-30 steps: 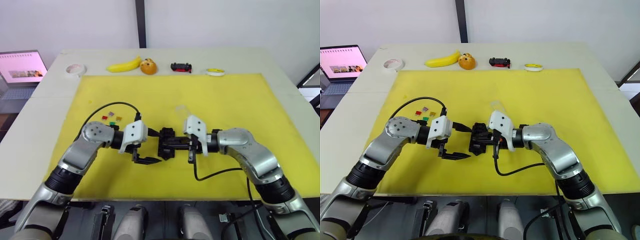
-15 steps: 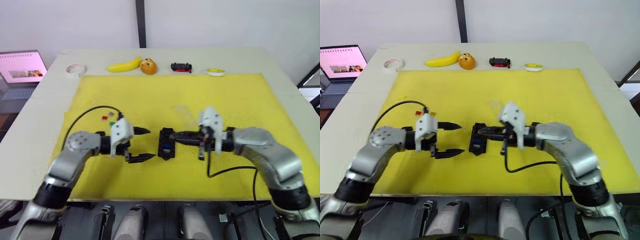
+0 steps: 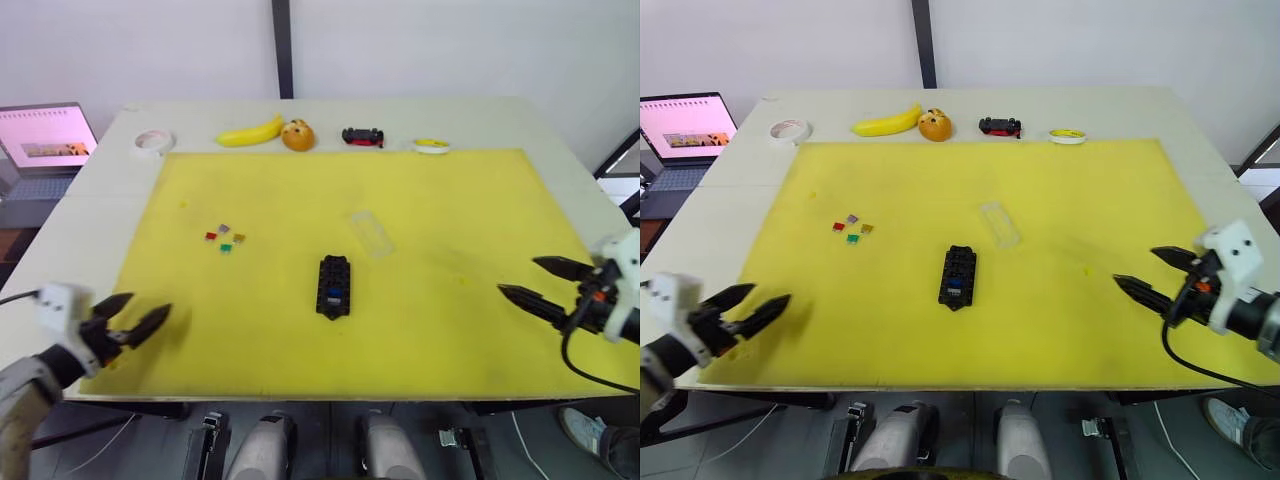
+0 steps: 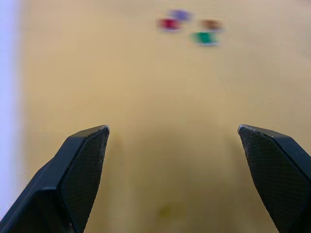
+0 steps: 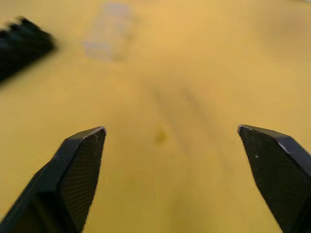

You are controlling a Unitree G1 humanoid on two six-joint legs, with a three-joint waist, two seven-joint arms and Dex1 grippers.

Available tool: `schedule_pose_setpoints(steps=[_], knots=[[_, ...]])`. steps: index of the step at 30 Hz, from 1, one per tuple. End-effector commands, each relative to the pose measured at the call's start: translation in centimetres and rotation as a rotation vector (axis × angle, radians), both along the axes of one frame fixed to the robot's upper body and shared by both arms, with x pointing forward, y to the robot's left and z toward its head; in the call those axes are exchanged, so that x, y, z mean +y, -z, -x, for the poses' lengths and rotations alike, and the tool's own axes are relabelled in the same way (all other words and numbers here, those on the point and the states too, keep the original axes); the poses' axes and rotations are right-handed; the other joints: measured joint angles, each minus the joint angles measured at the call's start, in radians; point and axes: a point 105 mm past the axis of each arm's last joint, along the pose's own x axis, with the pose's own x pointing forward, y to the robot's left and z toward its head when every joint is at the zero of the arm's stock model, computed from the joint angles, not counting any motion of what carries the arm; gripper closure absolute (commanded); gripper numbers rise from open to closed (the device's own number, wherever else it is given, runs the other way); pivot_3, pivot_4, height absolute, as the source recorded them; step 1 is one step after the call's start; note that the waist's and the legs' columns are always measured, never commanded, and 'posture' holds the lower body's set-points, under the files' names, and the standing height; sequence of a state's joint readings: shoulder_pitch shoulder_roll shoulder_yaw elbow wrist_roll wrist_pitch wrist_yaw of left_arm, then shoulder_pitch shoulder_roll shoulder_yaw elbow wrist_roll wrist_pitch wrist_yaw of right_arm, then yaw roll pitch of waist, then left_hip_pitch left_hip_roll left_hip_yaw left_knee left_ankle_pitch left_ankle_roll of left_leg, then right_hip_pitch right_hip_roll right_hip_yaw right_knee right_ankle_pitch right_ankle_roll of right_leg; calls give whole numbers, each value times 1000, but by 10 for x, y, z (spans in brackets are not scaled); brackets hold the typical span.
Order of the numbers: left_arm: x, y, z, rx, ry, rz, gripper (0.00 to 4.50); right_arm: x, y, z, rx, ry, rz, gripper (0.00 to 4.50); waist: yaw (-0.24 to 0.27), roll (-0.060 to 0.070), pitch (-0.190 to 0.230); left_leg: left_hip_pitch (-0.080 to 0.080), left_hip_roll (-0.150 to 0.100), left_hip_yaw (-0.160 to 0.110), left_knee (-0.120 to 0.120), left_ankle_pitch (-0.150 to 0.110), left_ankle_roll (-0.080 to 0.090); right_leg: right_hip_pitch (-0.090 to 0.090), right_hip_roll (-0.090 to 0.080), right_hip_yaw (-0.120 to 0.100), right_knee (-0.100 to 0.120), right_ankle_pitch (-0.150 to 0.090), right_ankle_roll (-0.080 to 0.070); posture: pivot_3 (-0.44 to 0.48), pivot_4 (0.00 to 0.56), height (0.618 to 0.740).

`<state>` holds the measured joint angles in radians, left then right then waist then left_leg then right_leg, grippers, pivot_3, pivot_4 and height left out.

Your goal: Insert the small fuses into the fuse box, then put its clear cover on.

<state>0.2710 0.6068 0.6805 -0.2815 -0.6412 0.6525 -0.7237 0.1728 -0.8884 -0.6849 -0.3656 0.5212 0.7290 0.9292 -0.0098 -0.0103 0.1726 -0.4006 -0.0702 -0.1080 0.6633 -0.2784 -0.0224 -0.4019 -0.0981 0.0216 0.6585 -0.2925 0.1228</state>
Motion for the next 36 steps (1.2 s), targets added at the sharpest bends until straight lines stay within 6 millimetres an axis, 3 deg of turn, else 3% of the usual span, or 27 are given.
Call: schedule_pose_setpoints(steps=[1,5,10,15,19,27,36], knots=[[16,-8,7,2,-38,49,0,-12,-13,1,-60,11,60,19,0,0,0,2,0,0,0,0,0,3,0,0,-1,0,0,0,150,740],[6,-7,5,13,-7,74,0,1,-17,-7,-92,-38,58,19,-3,0,0,9,0,0,-2,-1,1,10,-1,0,-5,0,0,0,150,740],[-36,-21,-13,-18,94,170,0,40,-27,-16,-131,-166,36,19,0,1,0,9,2,0,-2,-1,1,10,-2,1,-5,0,0,0,150,740],[-84,-35,-35,-50,115,357,0,102,-32,-16,-139,-354,-52,19,1,0,0,8,1,0,-2,-1,1,10,-3,1,-6,0,0,0,150,740],[-106,-37,-50,-14,67,556,0,147,-31,-17,-134,-485,-115,19,-2,0,0,8,1,-1,-2,-1,1,9,-2,1,-5,0,0,0,150,740],[-117,-29,-71,29,-3,767,0,186,-28,-25,-150,-565,-137,19,2,0,0,8,0,-1,-2,-1,0,8,0,1,-5,0,0,0,150,740],[-117,-7,-78,68,-26,803,0,201,-26,-26,-166,-579,-129,19,1,0,0,8,-1,0,-2,-1,0,8,0,1,-5,0,0,0,150,740]])
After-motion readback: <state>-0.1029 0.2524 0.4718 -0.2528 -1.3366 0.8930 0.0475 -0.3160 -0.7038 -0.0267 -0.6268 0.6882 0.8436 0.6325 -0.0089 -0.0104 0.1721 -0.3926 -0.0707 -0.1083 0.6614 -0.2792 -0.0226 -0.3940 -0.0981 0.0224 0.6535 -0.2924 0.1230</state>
